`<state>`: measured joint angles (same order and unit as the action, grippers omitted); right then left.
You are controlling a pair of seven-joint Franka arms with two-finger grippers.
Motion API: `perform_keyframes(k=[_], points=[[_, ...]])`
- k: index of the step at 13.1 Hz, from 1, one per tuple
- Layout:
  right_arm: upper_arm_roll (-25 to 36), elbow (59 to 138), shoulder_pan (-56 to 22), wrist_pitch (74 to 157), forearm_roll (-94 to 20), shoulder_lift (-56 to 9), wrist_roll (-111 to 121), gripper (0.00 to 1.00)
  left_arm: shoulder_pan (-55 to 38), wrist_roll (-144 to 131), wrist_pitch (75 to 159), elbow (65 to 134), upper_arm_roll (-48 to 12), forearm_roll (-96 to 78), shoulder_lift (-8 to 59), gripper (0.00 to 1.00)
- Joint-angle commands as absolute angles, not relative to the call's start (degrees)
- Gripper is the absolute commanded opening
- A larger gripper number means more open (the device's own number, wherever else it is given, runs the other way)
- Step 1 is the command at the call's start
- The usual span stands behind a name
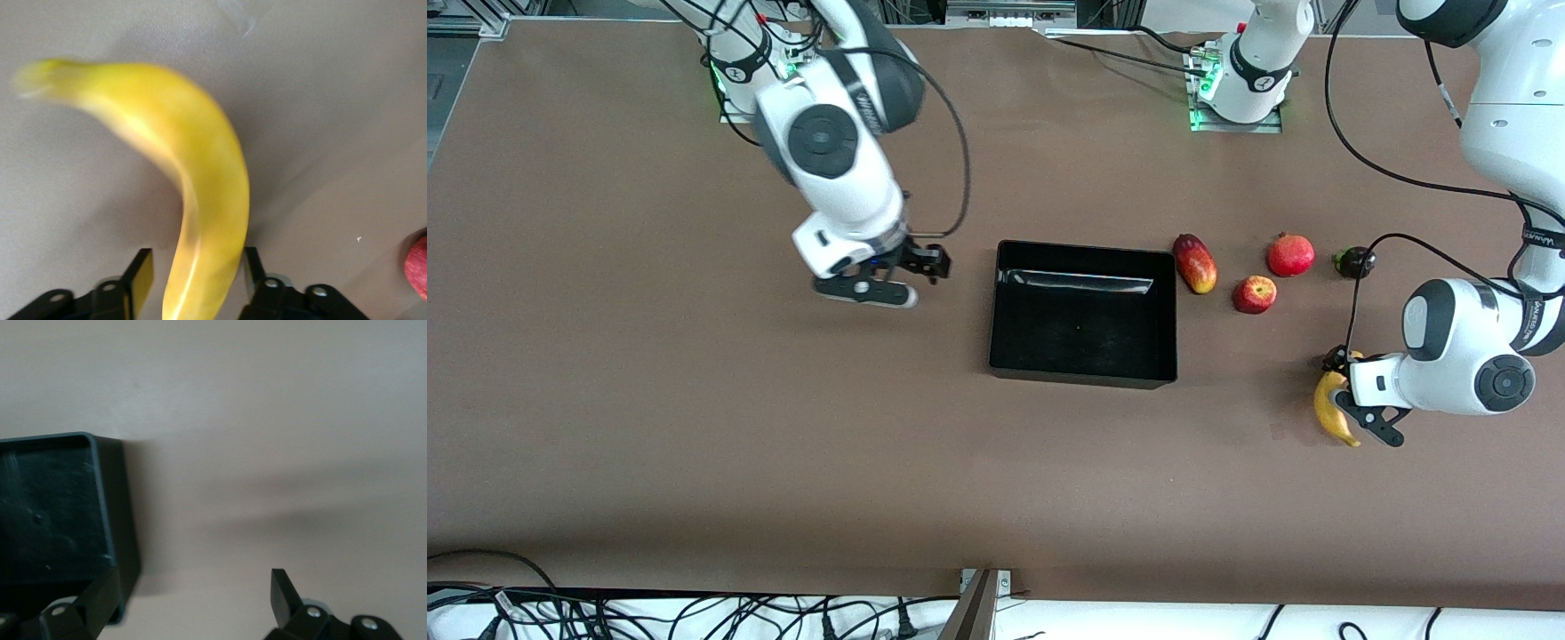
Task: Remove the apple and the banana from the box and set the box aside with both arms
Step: 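Grasp the tray rim with the right gripper while the left gripper retracts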
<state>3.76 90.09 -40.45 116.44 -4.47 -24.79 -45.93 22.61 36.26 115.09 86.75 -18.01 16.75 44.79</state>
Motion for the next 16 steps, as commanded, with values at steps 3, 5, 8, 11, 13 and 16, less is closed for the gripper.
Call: perform_keyframes(k=[3, 5, 8, 11, 13, 16], points=[[4.66, 84.82, -47.10, 124.27, -4.66, -35.31, -55.45, 1.00, 22.94, 36.04, 111.82, 86.75, -20.56, 16.88, 37.90, 1.00], [4.75, 84.55, -48.42, 127.07, -4.48, -38.04, -57.47, 1.00, 22.85, 34.20, 105.15, 83.60, -22.66, 16.79, 34.99, 1.00], [4.75, 84.55, -49.04, 130.77, -4.48, -41.12, -57.66, 0.94, 22.85, 29.73, 90.67, 76.22, -26.44, 15.83, 30.69, 1.00], [4.83, 84.55, -49.39, 134.29, -4.39, -43.59, -57.66, 0.76, 22.85, 20.42, 78.96, 73.39, -29.69, 13.19, 25.34, 1.00], [4.83, 84.55, -49.39, 135.17, -4.39, -44.38, -57.05, 0.40, 22.85, 12.97, 73.50, 73.39, -32.68, 12.66, 20.77, 1.00], [5.01, 84.64, -49.22, 134.83, -4.05, -44.12, -55.72, 0.00, 23.55, 1.50, 71.54, 74.36, -33.67, 11.52, 19.51, 1.00]])
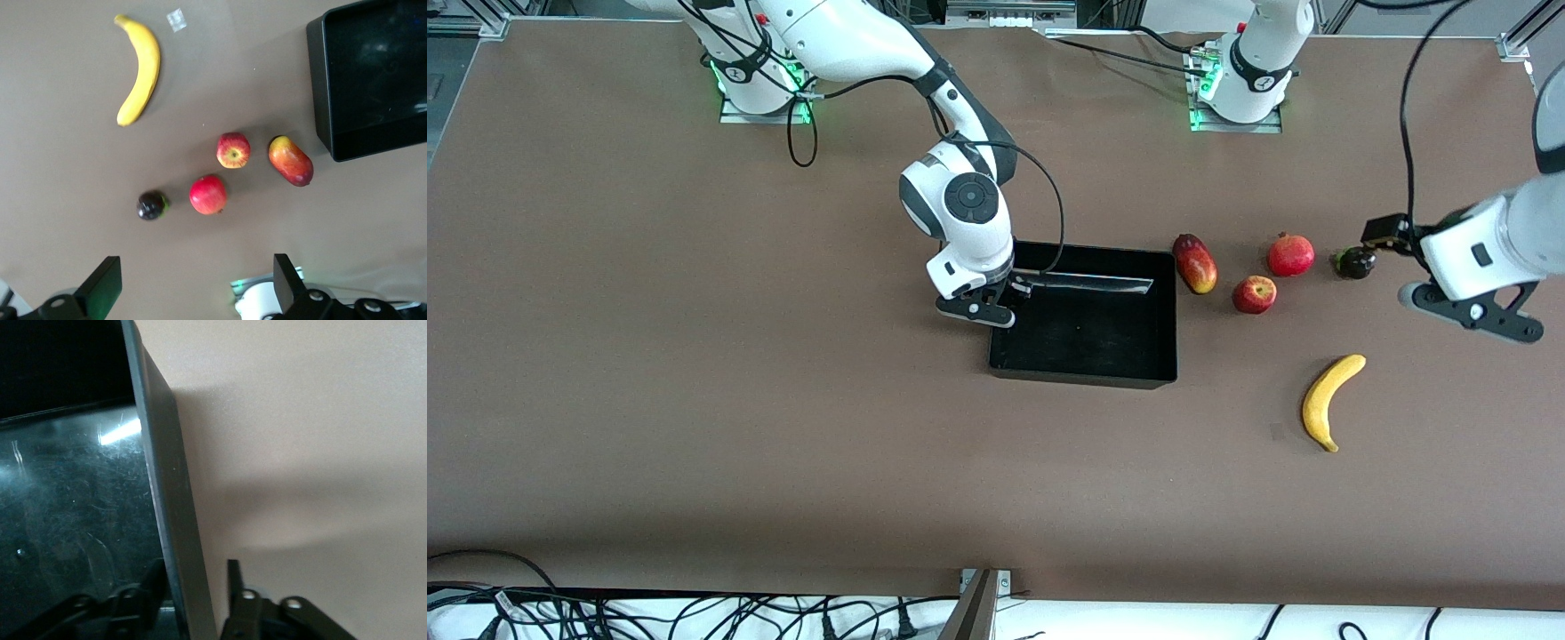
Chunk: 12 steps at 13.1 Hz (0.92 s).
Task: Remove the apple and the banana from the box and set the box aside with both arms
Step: 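Grasp the tray rim with the right gripper while the left gripper retracts, then drag the tray across the table toward the right arm's base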
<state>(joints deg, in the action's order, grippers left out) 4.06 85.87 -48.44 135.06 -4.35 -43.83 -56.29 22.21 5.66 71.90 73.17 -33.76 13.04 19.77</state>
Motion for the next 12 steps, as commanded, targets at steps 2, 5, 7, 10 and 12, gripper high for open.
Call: perform_keyframes(k=[2, 5, 7, 10, 12], points=[[5.45, 84.55, -48.96, 134.48, -3.35, -43.68, -54.42, 0.00, 20.07, 0.97, 74.08, 76.80, -26.77, 7.93, 16.28, 1.00], [5.62, 84.64, -47.21, 130.28, -3.34, -40.45, -50.47, 0.00, 9.60, 0.62, 89.06, 91.95, -7.77, -2.16, 4.97, 1.00], [5.62, 84.73, -43.88, 124.66, -4.04, -36.67, -44.94, 0.00, 6.26, 0.62, 99.71, 103.31, -4.50, -2.72, -3.31, 1.00], [5.71, 85.43, -37.38, 115.60, -4.31, -30.95, -31.51, 0.00, 1.07, 1.58, 100.37, 104.50, -0.18, -2.37, -5.71, 1.00], [6.24, 89.36, -32.98, 113.29, -4.31, -26.74, -22.81, 0.00, -2.62, 1.67, 100.11, 103.10, -0.26, 5.49, -5.71, 1.00]])
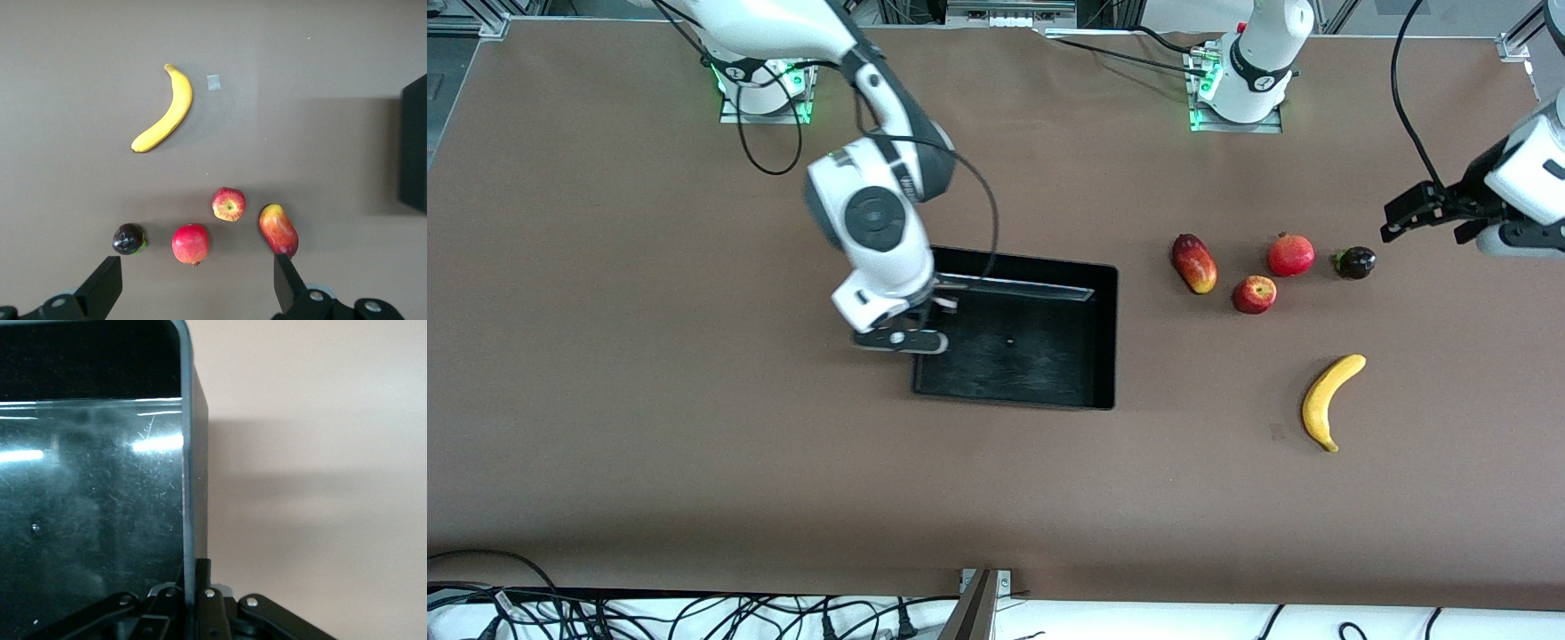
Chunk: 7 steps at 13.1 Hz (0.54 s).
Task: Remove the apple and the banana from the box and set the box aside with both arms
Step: 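Drag the tray across the table toward the right arm's base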
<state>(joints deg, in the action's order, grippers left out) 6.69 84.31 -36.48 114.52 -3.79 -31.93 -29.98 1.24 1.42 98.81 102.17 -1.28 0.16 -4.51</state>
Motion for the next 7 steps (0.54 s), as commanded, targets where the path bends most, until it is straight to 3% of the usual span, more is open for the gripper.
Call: perform_keyframes(k=[1, 7], points=[[7.37, 92.43, -31.22, 113.55, -4.31, -24.37, -18.24, 0.00, -2.72, 1.67, 100.11, 103.01, -0.35, 6.23, -5.54, 1.00], [23.17, 114.32, -30.32, 122.06, -3.87, -12.41, -0.65, 0.00, -2.37, 0.88, 93.60, 96.07, -0.35, 2.02, -1.67, 1.00]])
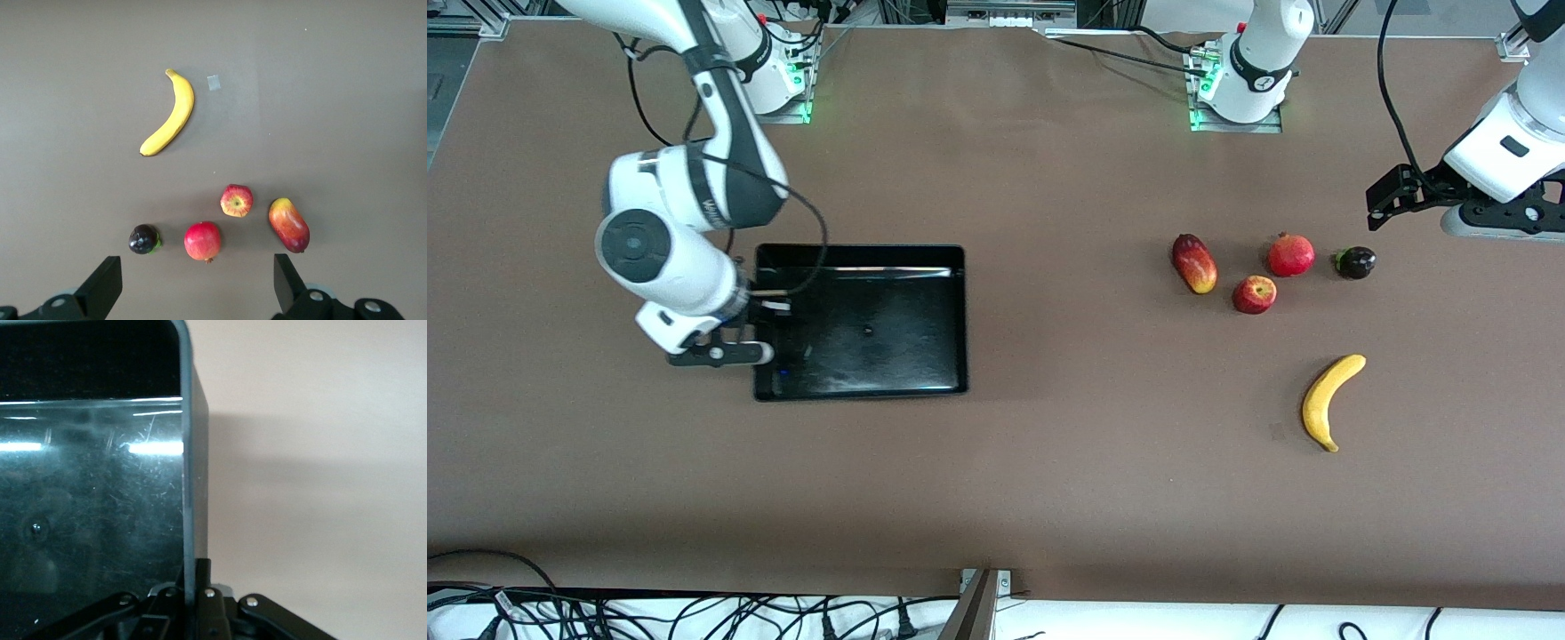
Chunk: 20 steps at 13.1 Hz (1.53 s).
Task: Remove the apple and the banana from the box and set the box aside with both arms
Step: 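Drag the tray across the table toward the right arm's base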
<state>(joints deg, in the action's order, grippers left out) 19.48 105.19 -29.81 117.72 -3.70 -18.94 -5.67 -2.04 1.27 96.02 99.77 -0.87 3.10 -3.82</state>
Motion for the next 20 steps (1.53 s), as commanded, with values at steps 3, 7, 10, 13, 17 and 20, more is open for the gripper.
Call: perform_keyframes(k=[3, 7, 10, 13, 17, 20], points=[[30.92, 119.08, -30.32, 125.67, -3.95, -11.34, 5.69, 0.00, -1.76, -1.23, 92.99, 96.06, -0.09, -0.35, -1.67, 1.00], [35.06, 127.60, -30.24, 136.21, -4.31, -11.43, 8.61, 0.00, 1.05, -0.27, 92.11, 96.06, -0.44, -2.38, -1.58, 1.00], [35.68, 132.52, -30.15, 141.57, -4.31, -11.25, 8.61, 0.00, 0.62, -0.18, 91.23, 95.89, -1.67, -1.50, -1.67, 1.00], [35.68, 136.83, -30.15, 147.46, -4.31, -11.86, 8.61, 0.00, 0.62, -0.18, 91.23, 95.89, -1.67, -1.41, -1.67, 1.00], [35.68, 137.46, -30.06, 150.81, -4.31, -13.62, 10.54, 0.00, 0.53, -0.18, 91.23, 95.89, -1.67, -1.32, -1.67, 1.00], [35.60, 137.29, -29.88, 152.83, -4.22, -14.59, 12.64, 0.00, 0.53, -0.18, 91.32, 95.89, -1.76, -1.23, -1.67, 1.00]])
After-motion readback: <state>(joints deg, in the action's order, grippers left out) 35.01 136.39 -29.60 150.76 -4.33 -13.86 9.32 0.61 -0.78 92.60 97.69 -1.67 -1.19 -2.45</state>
